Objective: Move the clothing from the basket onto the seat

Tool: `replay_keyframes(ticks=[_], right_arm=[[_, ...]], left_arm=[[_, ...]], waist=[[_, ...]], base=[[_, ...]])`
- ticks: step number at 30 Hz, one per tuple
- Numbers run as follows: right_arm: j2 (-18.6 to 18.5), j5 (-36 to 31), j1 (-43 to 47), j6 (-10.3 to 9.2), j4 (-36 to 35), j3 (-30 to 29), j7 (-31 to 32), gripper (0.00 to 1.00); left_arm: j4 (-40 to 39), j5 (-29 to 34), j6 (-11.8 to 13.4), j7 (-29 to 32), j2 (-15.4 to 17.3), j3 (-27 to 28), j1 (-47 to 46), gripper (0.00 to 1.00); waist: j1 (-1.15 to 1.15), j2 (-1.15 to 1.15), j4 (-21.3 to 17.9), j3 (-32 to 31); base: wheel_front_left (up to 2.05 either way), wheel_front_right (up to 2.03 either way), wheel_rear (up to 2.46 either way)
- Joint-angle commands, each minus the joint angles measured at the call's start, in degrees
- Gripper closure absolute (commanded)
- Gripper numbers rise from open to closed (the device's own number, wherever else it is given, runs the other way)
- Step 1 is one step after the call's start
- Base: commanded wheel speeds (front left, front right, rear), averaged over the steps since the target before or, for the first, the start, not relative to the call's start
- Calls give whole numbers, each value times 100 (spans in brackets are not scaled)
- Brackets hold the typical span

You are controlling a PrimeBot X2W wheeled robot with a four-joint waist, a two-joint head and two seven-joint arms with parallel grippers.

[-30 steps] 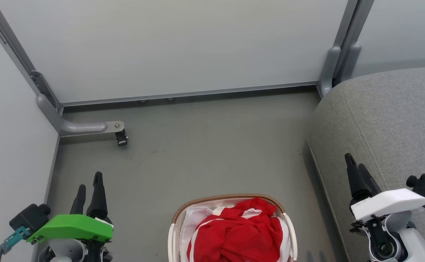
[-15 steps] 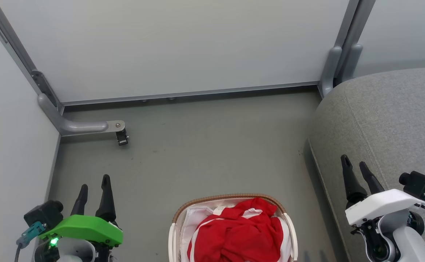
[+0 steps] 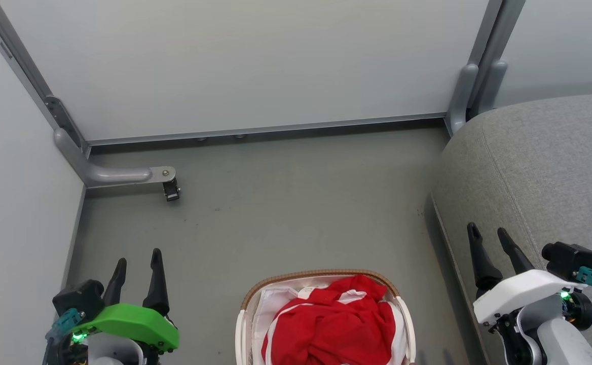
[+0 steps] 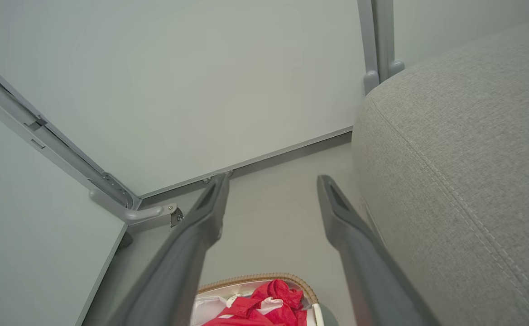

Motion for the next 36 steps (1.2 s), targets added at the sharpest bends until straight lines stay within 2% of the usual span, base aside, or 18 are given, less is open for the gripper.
replay_keyframes(ticks=[1, 17, 36], right_arm=[[-29, -151, -134, 1, -3, 3, -65, 0], [-62, -1088, -169, 2, 85, 84, -273, 0], [98, -1957, -90, 1, 151, -222, -493, 0]], left_arm=[[1, 178, 17, -55, 73, -16, -120, 0], [8, 1048, 76, -275, 91, -80, -83, 0], [-180, 1883, 10, -487, -28, 88, -29, 0]], waist=[[0, 28, 1, 4], [0, 34, 30, 23], [0, 41, 55, 40]], base=[[0, 0, 0], [0, 0, 0], [0, 0, 0]])
